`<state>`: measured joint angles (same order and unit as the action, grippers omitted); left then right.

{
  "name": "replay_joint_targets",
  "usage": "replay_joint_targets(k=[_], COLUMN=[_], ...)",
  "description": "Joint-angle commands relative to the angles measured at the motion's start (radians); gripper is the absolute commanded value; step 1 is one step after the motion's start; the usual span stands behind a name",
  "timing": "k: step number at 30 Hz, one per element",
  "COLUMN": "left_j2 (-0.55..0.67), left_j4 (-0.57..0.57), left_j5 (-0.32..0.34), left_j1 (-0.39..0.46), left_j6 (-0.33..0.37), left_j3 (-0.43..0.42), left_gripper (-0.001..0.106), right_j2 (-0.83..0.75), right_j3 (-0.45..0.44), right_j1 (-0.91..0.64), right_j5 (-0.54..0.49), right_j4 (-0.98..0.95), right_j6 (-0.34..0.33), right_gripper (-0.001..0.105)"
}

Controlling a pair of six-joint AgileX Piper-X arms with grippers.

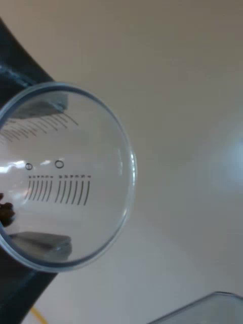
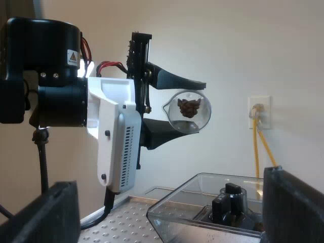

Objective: Pour the beans into the coffee machine

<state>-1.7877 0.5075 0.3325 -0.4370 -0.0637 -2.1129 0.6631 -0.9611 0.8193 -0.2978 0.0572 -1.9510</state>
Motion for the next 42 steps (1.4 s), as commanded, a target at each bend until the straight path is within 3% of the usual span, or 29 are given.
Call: replay_joint_targets(k=[1,8,31,34,40,42], left_j2=[0.005,0.005,0.005,0.005,0.013,0.022], left_j4=[-0.02,-0.02,-0.011,0.006,0.02,0.02], left_j5=[0.024,0.024,0.024,0.024,0.024,0.022], left_j1=[-0.004,-0.007,-0.007,-0.007,-0.007,-0.007], left_j6=[-0.068,-0.146,-0.149,-0.101,0.183,0.326], left_j3=[-0.011,-0.011,-0.011,-0.011,-0.011,-0.011], left_gripper=[0.024,0.024,0.024,0.024,0.024,0.024], right_j2=[-0.008,-0.008,-0.008,-0.008,-0.008,-0.008], right_j3=[-0.01,-0.01,-0.01,-0.01,-0.01,-0.01], right_j1=[0.0,0.0,0.0,0.0,0.0,0.0], right_j5=[0.002,0.002,0.002,0.002,0.002,0.002], right_j4=[0.006,0.006,0.006,0.006,0.006,0.006], right_j6=[-0.013,-0.013,-0.013,-0.013,-0.013,-0.013], right_gripper=[0.079,0.079,0.079,0.079,0.079,0.079])
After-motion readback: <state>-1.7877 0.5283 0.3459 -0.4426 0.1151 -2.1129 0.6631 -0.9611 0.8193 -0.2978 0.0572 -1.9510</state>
